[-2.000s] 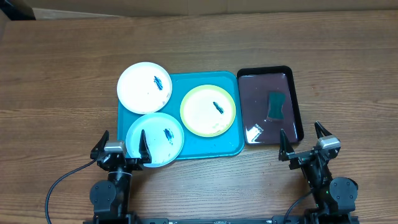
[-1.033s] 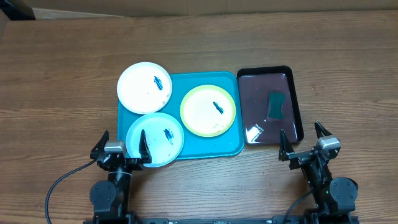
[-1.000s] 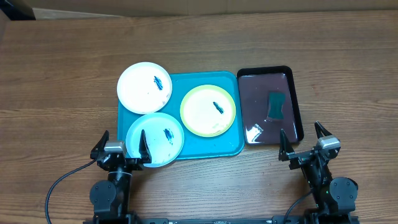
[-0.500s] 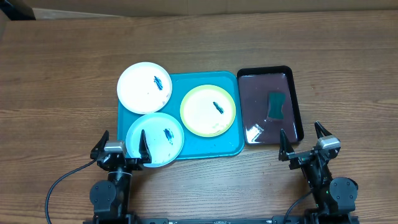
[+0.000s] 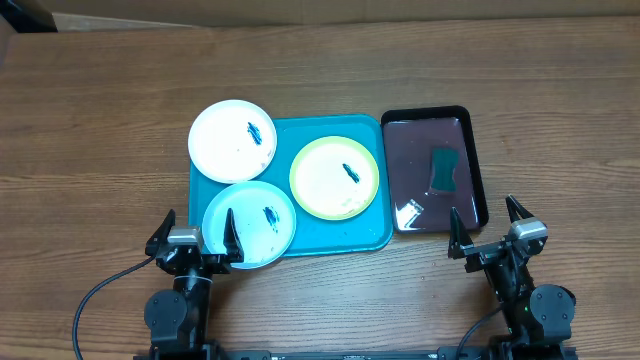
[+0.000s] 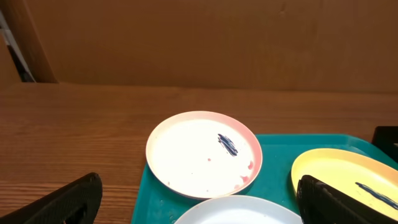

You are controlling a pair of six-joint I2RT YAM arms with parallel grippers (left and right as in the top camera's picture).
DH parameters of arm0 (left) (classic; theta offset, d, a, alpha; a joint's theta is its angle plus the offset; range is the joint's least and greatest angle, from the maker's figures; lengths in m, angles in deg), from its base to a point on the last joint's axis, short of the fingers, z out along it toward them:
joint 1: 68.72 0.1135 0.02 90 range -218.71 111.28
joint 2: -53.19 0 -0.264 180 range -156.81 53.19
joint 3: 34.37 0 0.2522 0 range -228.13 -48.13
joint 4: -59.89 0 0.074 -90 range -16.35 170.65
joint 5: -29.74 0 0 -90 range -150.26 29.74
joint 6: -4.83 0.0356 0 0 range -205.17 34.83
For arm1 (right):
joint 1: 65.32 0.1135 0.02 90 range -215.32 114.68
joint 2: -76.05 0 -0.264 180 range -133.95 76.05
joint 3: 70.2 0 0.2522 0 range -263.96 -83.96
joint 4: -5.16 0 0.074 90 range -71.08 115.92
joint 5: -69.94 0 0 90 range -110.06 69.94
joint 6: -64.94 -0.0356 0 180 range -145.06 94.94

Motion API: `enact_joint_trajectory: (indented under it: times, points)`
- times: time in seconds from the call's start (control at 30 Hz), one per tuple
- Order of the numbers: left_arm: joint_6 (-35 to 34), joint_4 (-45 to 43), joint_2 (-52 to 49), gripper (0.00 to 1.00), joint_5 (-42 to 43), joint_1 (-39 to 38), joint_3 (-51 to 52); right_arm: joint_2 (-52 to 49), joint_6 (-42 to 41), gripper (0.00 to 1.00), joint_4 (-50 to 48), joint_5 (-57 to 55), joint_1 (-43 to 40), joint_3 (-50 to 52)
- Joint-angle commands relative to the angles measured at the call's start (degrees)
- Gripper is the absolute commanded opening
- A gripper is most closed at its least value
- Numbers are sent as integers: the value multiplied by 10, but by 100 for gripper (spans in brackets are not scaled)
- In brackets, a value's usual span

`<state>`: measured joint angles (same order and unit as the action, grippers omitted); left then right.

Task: Clean dirty plates on tray and stack at the side

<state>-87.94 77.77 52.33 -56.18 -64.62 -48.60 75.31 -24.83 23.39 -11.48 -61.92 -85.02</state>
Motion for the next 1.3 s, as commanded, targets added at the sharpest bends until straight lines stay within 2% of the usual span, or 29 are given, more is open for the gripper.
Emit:
enact_joint_trajectory:
  times: [0.0,0.17,0.37,0.53,0.67,0.8,0.93,0.97,1.0,1.03,1.17,1.27]
  points:
    - [5,10,5,100,47,-3,-9,6,2,100,-3,-4,-3,6]
    - [-93,115,5,100,63,-3,-94,6,2,100,-3,-4,-3,6]
    - [-123,221,-62,100,144,-3,-240,6,2,100,-3,-4,-3,6]
    - [-117,354,-218,100,184,-3,-421,6,2,100,-3,-4,-3,6]
    - [-85,528,-405,100,238,-4,-625,6,2,100,-3,-4,-3,6]
    - [-77,714,-575,100,241,-13,-822,6,2,100,-3,-4,-3,6]
    - [-90,798,-697,100,252,-16,-948,6,2,100,-3,-4,-3,6]
    - [-97,810,-733,91,262,-16,-971,6,2,100,-3,-4,-3,6]
    - [-97,812,-747,52,265,-18,-975,6,2,100,-3,-4,-3,6]
    - [-97,812,-761,6,264,-20,-974,6,2,100,-3,-4,-3,6]
    - [-101,813,-796,4,240,-45,-958,6,2,100,-3,-4,-3,6]
    - [-147,798,-819,4,166,-89,-927,6,2,100,-3,-4,-3,6]
